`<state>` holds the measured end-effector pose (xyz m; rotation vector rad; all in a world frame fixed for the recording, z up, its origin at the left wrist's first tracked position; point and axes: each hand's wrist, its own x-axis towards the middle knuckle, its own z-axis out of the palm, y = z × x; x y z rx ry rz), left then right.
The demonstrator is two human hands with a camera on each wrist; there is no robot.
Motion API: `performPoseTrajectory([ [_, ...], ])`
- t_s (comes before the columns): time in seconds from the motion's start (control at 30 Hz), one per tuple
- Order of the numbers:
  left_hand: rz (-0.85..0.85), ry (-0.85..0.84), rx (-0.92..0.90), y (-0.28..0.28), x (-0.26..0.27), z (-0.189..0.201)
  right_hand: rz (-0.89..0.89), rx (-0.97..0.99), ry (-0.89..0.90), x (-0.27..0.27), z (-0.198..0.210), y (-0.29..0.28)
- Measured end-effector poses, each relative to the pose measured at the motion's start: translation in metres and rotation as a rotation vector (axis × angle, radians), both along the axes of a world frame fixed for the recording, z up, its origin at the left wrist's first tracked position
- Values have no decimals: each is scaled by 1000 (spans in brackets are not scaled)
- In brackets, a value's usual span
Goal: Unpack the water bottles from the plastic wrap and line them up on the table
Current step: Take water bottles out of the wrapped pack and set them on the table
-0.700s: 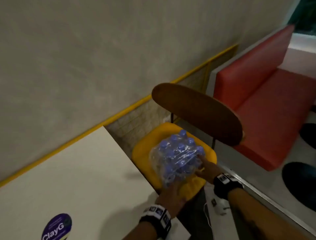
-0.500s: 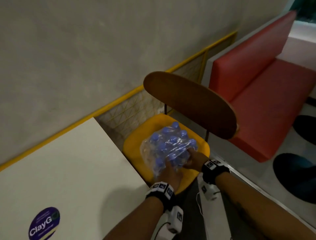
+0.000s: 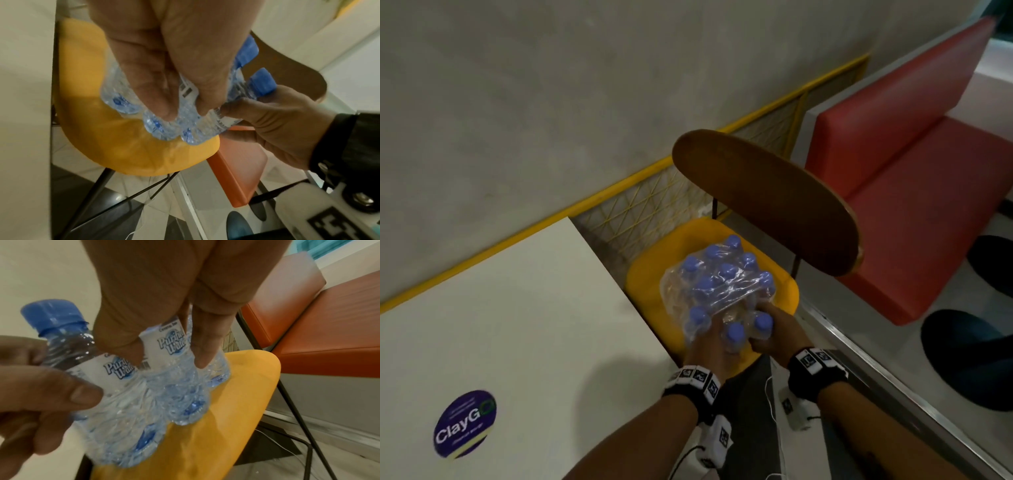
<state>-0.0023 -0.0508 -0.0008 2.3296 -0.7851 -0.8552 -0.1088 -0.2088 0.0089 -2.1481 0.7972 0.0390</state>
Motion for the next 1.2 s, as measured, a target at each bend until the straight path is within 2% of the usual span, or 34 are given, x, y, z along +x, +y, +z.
performPoseTrajectory([
  [0.13,-138,-37,0,53,13,20,43,-1,-37,-11,14,44],
  [0.27,-63,-115,61,144,34,23,254,9,9,9,17,111],
  [0.33,23,-87,58,203,45,15,387,-31,17,31,11,152],
  [0.5,392,-69,59,367,71,0,655,50,-2,104,-6,282],
  [0.6,569,-81,72,455,83,2,757,134,-25,148,-2,358],
  [0.73,767,-78,77,547,102,1,836,117,-13,202,-6,453],
  [0.83,858,-69,76,593,116,-9,848,146,-22,231,-12,510],
  [0.97,881,-43,70,628,133,-18,879,94,5,256,-16,567],
  [1.2,915,10,25,654,157,-32,842,6,19,280,-34,621],
])
